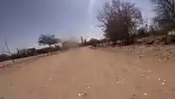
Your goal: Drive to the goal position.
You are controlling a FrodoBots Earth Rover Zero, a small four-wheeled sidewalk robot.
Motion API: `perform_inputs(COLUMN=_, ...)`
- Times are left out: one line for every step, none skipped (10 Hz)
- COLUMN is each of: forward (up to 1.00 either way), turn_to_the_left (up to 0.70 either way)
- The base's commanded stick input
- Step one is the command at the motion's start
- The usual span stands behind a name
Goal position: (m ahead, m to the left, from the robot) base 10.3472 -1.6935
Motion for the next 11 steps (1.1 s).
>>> perform_inputs(forward=1.0, turn_to_the_left=0.0)
perform_inputs(forward=1.0, turn_to_the_left=0.0)
perform_inputs(forward=1.0, turn_to_the_left=0.0)
perform_inputs(forward=1.0, turn_to_the_left=0.0)
perform_inputs(forward=1.0, turn_to_the_left=0.0)
perform_inputs(forward=1.0, turn_to_the_left=0.0)
perform_inputs(forward=1.0, turn_to_the_left=0.0)
perform_inputs(forward=1.0, turn_to_the_left=0.0)
perform_inputs(forward=1.0, turn_to_the_left=0.0)
perform_inputs(forward=1.0, turn_to_the_left=0.0)
perform_inputs(forward=1.0, turn_to_the_left=0.0)
